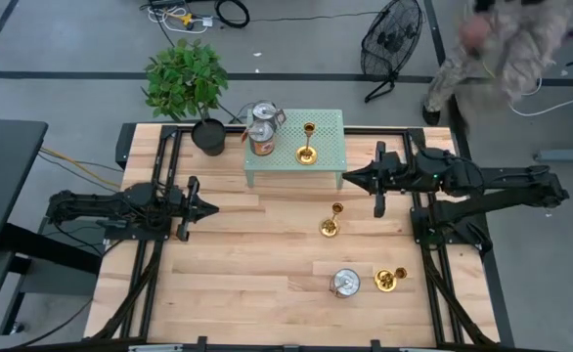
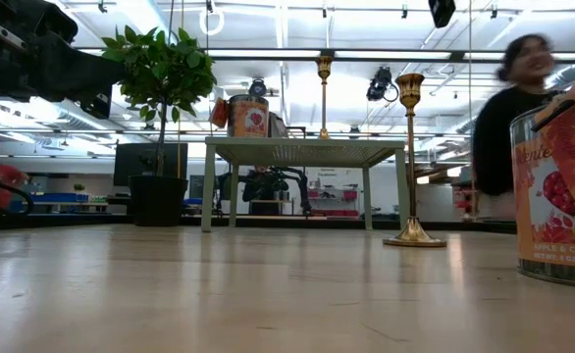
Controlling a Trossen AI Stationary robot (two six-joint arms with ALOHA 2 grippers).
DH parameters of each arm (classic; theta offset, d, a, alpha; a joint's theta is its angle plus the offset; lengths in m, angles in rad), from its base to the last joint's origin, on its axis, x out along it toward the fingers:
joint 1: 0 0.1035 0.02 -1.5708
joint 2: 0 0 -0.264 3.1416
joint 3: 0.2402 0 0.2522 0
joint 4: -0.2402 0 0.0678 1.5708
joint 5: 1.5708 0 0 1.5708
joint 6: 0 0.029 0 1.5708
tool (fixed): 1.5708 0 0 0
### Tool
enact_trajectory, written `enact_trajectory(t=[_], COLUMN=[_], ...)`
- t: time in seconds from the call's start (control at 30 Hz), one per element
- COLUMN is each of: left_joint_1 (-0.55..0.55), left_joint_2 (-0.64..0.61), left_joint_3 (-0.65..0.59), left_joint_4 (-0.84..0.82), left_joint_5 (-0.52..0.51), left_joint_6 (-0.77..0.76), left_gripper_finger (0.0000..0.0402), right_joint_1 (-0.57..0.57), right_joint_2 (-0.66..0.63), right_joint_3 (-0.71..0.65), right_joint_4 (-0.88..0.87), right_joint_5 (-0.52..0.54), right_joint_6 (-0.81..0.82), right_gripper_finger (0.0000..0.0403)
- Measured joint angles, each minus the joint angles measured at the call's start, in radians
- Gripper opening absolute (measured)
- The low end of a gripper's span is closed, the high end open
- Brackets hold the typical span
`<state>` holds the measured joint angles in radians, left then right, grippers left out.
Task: Pick & Place candle stick holders
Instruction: Put the top left gold candle holder on the shelf
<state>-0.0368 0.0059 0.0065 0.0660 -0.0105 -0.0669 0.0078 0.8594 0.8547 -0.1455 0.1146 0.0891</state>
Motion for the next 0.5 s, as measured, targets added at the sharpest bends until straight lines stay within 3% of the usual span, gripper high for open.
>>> enact_trajectory(t=[0.5], left_joint_1=[0.0], left_joint_2=[0.0], left_joint_3=[0.0], left_joint_4=[0.0], left_joint_5=[0.0], left_joint_6=[0.0], left_gripper_finger=[0.003], right_joint_1=[0.0], right_joint_2=[0.091], right_joint_3=[0.0], right_joint_4=[0.0], right_joint_5=[0.001], right_joint_6=[-0.001], right_gripper_finger=[0.0002])
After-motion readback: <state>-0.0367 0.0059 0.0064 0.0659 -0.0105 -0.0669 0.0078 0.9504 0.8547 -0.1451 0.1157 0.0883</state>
